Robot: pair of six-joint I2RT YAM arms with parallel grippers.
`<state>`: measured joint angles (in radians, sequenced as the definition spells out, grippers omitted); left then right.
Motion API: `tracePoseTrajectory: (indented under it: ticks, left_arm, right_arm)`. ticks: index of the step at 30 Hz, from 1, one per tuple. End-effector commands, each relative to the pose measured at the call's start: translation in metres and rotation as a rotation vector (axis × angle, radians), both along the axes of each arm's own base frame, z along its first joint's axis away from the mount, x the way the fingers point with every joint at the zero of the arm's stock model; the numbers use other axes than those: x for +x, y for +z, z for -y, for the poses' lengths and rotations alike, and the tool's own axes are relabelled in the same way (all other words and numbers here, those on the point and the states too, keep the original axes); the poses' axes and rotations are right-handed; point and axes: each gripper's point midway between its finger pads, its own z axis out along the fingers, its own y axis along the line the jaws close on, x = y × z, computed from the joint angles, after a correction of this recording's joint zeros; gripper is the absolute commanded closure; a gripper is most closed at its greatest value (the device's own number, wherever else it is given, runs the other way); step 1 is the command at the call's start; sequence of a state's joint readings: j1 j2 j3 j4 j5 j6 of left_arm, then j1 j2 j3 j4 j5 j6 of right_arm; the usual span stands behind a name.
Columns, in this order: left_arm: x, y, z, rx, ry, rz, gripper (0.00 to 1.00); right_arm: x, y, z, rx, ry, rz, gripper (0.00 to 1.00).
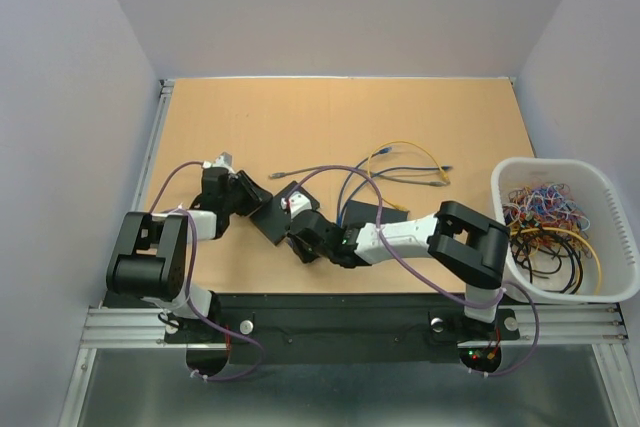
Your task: Insert the plug into the switch port
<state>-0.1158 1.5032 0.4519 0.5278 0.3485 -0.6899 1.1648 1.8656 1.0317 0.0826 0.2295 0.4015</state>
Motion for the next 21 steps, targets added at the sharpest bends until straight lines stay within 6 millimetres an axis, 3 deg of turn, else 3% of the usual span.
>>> tracePoseTrajectory:
  ticks: [1, 15, 21]
  left_arm:
    - [-0.012, 0.000, 0.003, 0.006, -0.019, -0.001, 0.59]
    - [-0.017, 0.002, 0.007, 0.015, -0.020, 0.011, 0.59]
    - [-0.016, 0.003, 0.005, 0.021, -0.006, 0.015, 0.59]
  right_arm:
    - [-0.011, -0.004, 0.011, -0.040, -0.031, -0.007, 1.00]
    - [-0.001, 0.006, 0.014, -0.067, -0.101, 0.047, 0.99]
    - [-0.004, 0.010, 0.003, -0.046, -0.075, 0.028, 1.00]
